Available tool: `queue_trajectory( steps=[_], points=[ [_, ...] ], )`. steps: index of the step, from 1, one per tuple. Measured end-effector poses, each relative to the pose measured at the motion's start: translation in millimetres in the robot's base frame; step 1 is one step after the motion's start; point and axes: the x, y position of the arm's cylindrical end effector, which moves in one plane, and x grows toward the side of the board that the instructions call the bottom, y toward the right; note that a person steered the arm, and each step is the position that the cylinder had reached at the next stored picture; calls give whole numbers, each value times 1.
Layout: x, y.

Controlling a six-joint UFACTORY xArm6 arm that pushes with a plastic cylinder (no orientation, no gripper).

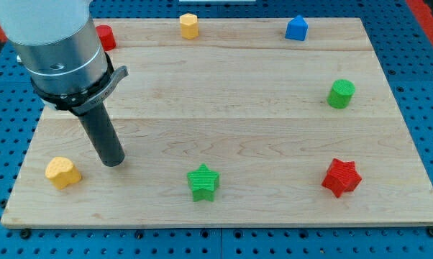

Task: Move your arm towards the red star

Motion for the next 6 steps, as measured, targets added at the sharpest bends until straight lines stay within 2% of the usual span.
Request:
queue_trajectory(
  steps=[2, 3, 4, 5, 6],
  points=[
    [-13, -12],
    [-42, 29],
    [-43, 171],
    [-65, 281],
    [-51, 380]
  ],
)
